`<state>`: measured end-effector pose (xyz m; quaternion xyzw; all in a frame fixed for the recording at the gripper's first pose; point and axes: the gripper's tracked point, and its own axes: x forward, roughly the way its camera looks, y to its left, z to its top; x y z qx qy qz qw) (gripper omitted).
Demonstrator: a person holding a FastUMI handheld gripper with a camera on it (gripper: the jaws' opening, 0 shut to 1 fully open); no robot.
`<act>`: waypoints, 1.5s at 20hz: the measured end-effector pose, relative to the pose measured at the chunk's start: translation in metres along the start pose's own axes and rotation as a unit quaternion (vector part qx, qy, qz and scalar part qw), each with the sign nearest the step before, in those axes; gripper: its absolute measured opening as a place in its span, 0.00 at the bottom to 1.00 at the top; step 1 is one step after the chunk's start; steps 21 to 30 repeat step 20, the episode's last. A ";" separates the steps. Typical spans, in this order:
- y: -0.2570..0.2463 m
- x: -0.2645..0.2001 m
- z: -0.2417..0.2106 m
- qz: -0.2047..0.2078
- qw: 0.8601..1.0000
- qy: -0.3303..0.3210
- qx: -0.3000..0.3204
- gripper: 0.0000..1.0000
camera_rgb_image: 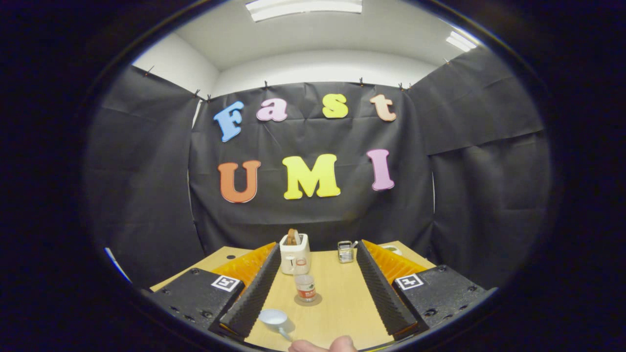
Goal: Take the bottle from table, then pour the juice into the cup, finally place the bottle on the coaster
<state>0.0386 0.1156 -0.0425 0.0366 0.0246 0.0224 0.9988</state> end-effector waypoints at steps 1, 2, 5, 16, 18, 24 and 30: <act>0.003 0.000 -0.001 0.002 1.000 0.001 -0.002 1.00; 0.005 0.002 0.000 0.003 1.000 0.001 -0.005 1.00; 0.005 0.005 -0.001 0.001 1.000 0.000 -0.008 1.00; 0.007 0.006 0.002 -0.005 1.000 -0.003 -0.014 1.00; 0.010 0.004 0.001 0.000 1.000 -0.003 -0.020 1.00; 0.012 0.004 0.000 0.003 1.000 0.001 -0.021 1.00; 0.012 0.004 0.000 0.003 1.000 0.001 -0.021 1.00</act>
